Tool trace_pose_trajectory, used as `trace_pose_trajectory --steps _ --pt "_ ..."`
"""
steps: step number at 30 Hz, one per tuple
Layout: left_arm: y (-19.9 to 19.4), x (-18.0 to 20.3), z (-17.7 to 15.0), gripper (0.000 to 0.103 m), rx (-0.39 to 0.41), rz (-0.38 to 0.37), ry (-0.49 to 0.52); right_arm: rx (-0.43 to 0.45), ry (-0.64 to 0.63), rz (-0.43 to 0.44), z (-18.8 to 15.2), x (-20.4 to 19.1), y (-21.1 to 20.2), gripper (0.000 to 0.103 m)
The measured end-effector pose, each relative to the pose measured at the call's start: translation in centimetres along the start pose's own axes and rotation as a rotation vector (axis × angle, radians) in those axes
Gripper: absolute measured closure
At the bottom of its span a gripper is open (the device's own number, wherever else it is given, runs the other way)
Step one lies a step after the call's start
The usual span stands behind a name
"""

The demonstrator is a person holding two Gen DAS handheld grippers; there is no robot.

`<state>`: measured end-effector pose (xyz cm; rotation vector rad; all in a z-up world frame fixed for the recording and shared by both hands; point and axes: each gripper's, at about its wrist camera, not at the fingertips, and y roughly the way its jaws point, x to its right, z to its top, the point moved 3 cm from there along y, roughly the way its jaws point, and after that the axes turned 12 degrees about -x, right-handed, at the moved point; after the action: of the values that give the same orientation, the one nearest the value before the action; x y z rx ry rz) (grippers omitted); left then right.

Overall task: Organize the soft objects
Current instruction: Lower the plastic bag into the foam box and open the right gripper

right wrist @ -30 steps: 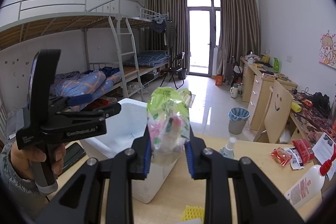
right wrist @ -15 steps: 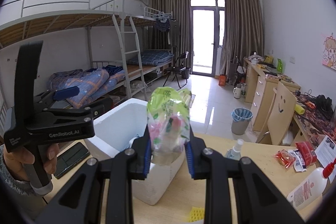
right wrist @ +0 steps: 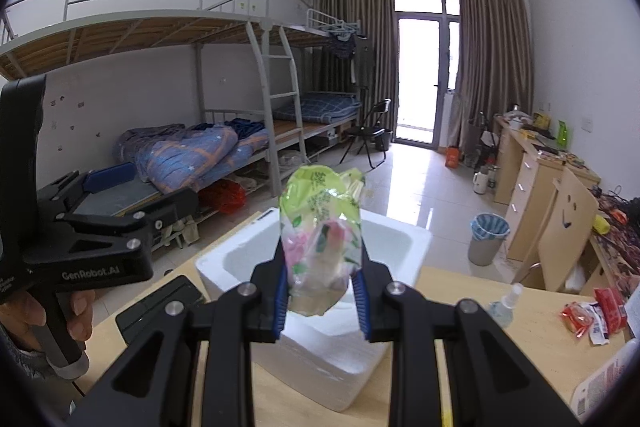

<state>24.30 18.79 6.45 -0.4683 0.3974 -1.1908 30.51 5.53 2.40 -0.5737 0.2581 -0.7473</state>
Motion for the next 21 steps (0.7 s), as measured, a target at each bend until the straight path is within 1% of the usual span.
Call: trace_pose_trajectory --steps 4,11,21 --pt "-0.1 -1.2 -0.5 0.001 -0.001 0.015 -0.016 -0.008 -0.006 0.01 0.3 -0.7 0.7 0.071" --pt "-0.3 -2.7 -1.3 0.001 -0.007 0.035 -0.021 -0.032 0.006 0.012 0.3 -0.4 2.0 0.071" --pt "0.1 -3.8 -1.5 0.001 -0.012 0.016 -0.038 -0.083 0.031 0.006 1.2 -0.2 3.7 0.071"
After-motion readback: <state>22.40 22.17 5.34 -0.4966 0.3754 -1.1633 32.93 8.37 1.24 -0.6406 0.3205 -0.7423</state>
